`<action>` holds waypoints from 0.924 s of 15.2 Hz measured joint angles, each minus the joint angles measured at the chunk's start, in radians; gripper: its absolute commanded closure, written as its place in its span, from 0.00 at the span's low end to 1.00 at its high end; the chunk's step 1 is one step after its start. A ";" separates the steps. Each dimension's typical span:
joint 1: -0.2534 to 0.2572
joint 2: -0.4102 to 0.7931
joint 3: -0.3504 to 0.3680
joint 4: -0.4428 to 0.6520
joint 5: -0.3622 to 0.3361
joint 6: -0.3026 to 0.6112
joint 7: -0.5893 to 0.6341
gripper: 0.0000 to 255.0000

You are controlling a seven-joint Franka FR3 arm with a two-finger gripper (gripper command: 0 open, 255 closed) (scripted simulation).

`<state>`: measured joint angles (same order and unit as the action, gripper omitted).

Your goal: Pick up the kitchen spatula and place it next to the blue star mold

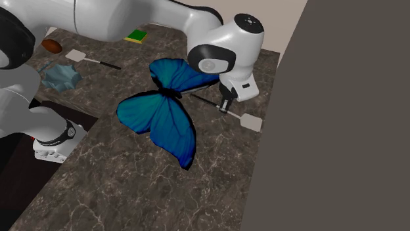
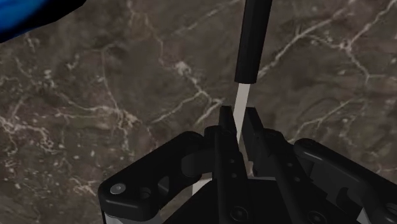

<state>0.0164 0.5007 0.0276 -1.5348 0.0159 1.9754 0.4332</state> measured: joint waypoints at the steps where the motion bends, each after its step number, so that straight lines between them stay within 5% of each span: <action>1: 0.001 -0.003 0.000 0.007 0.000 -0.010 0.002 1.00; 14: 0.000 -0.051 0.001 0.110 0.000 -0.161 0.004 1.00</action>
<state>0.0168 0.4497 0.0284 -1.4243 0.0161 1.8139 0.4373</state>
